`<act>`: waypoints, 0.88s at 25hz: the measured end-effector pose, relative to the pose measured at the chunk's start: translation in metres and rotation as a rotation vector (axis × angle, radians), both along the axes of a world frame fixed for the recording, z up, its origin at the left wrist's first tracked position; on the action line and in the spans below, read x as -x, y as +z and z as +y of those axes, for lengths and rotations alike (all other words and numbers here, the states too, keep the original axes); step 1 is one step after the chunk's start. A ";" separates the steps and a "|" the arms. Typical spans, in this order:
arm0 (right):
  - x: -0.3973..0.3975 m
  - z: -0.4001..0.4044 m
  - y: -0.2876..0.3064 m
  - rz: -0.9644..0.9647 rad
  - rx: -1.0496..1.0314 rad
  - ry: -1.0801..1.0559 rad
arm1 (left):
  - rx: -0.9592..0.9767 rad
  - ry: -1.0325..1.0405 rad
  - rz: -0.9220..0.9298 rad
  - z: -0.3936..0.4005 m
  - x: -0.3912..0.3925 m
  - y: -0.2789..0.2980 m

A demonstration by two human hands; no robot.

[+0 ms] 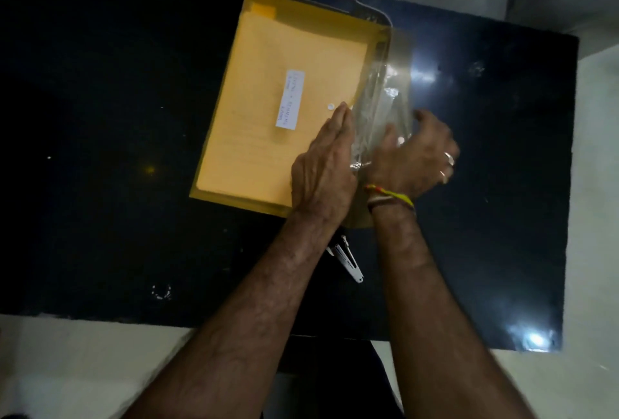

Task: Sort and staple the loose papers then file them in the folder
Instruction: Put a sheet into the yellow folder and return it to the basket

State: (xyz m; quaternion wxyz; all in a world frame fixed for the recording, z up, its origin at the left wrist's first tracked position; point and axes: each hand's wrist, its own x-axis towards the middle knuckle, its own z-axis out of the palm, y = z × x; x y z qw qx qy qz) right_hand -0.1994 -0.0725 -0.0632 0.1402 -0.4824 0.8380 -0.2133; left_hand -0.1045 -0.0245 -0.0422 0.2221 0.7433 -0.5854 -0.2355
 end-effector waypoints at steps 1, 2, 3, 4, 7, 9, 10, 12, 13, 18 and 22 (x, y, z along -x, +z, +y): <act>0.008 0.000 0.001 0.005 -0.018 -0.121 | -0.017 0.013 -0.021 0.000 0.002 0.001; 0.017 0.000 -0.002 -0.095 -0.114 -0.251 | -0.040 0.009 -0.037 0.001 0.005 0.001; 0.025 -0.002 -0.005 -0.236 -0.186 -0.333 | -0.052 0.014 -0.052 0.000 0.008 0.000; 0.031 -0.005 -0.011 -0.339 -0.236 -0.342 | -0.070 -0.015 -0.065 -0.003 0.014 0.004; 0.030 -0.014 -0.015 -0.428 -0.187 -0.322 | -0.096 -0.132 -0.040 -0.010 0.019 -0.006; 0.026 -0.015 -0.014 -0.474 -0.074 -0.309 | -0.060 -0.162 -0.033 -0.010 0.002 -0.021; 0.022 -0.013 -0.012 -0.499 -0.011 -0.257 | -0.079 -0.139 -0.089 -0.010 -0.011 -0.033; 0.005 -0.007 -0.011 -0.512 0.070 -0.042 | -0.188 -0.118 -0.235 -0.006 -0.037 -0.058; -0.006 -0.004 -0.010 -0.467 0.076 0.081 | -0.228 -0.139 -0.287 -0.003 -0.045 -0.067; -0.047 -0.001 -0.038 -0.019 -0.028 0.479 | -0.252 -0.211 -0.430 0.002 -0.036 -0.077; -0.055 -0.013 -0.050 0.128 -0.265 0.579 | -0.364 -0.222 -0.459 -0.007 -0.035 -0.081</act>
